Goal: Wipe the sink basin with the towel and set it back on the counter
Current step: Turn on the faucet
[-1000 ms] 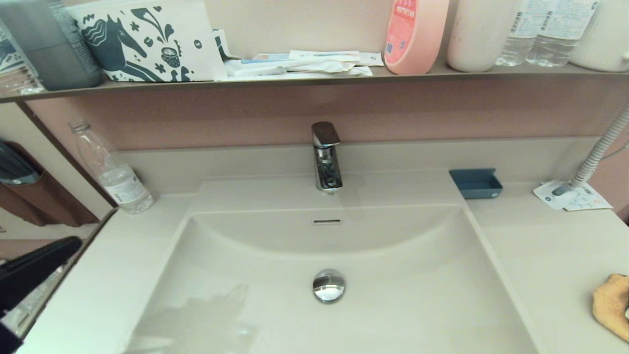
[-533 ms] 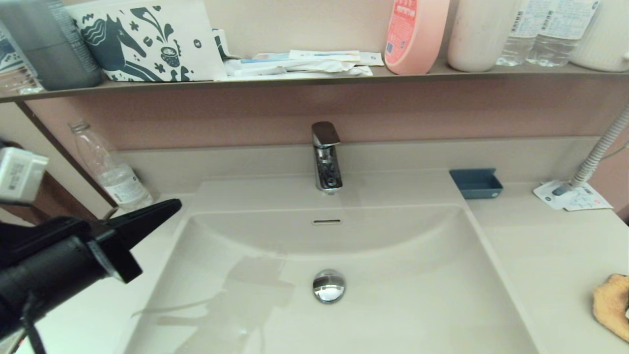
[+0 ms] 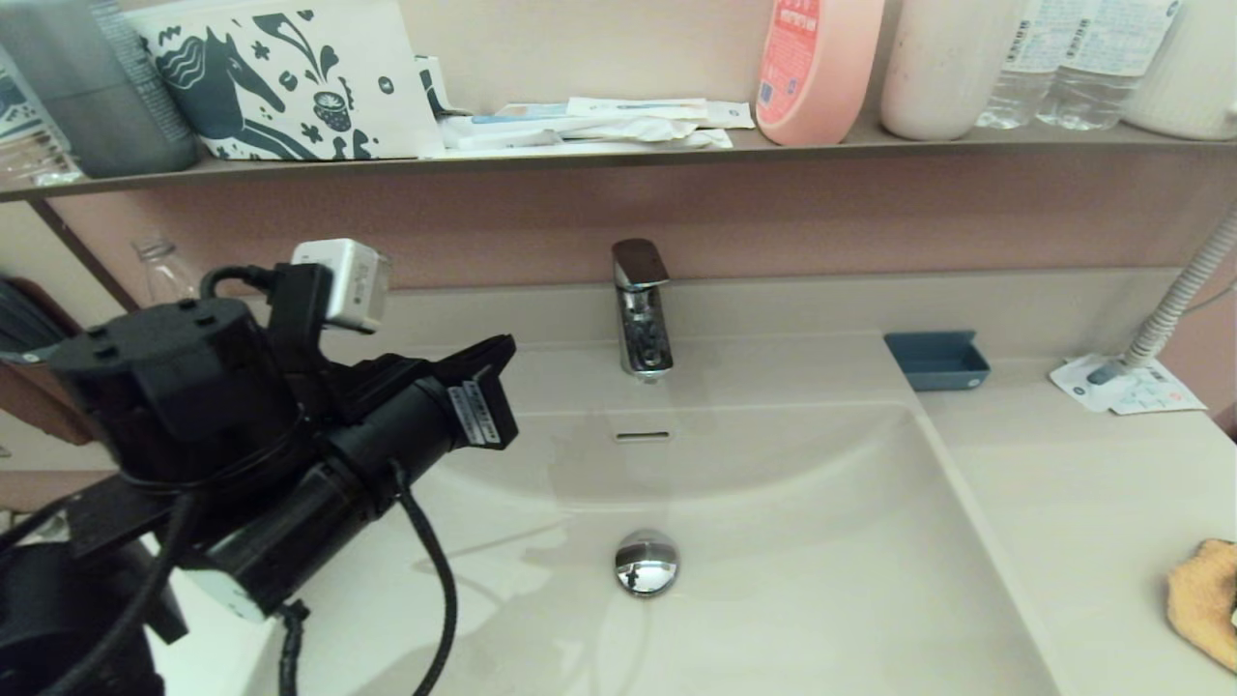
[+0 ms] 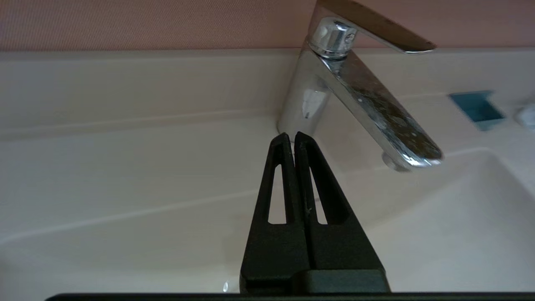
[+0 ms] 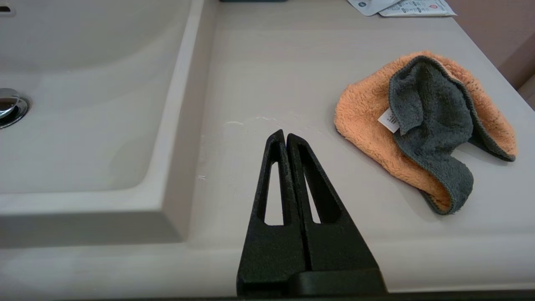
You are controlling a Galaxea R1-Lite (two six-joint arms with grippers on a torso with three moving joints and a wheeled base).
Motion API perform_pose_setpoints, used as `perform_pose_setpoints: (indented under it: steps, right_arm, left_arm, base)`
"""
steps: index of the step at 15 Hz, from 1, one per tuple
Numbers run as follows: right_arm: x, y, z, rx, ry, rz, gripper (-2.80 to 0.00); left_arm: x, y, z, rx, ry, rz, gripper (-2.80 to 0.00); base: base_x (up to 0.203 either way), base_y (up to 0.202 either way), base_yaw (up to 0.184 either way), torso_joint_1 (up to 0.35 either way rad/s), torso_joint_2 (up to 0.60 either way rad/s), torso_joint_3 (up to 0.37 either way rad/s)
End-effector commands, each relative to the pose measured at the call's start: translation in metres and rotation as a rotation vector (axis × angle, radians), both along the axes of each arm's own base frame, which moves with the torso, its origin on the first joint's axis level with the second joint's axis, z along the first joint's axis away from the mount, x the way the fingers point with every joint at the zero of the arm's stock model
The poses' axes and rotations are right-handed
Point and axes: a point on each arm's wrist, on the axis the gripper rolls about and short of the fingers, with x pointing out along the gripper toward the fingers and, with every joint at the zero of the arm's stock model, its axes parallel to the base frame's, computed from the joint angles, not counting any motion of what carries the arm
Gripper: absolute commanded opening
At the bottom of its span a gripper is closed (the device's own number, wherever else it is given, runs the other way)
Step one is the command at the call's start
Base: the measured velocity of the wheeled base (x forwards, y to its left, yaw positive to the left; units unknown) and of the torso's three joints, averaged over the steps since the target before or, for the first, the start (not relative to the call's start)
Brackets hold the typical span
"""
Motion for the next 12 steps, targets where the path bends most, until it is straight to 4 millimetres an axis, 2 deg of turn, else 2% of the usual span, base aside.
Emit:
perform_pose_setpoints:
  steps: [1,5,9,12]
  right_arm:
    - [0.000,0.000,0.000,0.000,0.000,0.000,-2.80]
    - [0.000,0.000,0.000,0.000,0.000,0.000,-2.80]
    - [0.000,0.000,0.000,0.000,0.000,0.000,-2.80]
    - [0.000,0.000,0.000,0.000,0.000,0.000,-2.80]
  left_arm:
    - [0.016,-0.028,-0.006,0.049,0.006,0.001,-2.80]
    - [0.021,-0.068,-0.006,0.063,-0.014,-0.044,-2.80]
    - [0.036,-0.091,0.005,0.037,-0.044,-0.042,-2.80]
    - [0.047,-0.104,0.005,0.031,-0.049,-0.044,-2.80]
  base:
    - [0.000,0.000,0.000,0.000,0.00,0.000]
    - [0.000,0.000,0.000,0.000,0.00,0.000]
    - [0.000,0.000,0.000,0.000,0.00,0.000]
    - [0.000,0.000,0.000,0.000,0.00,0.000]
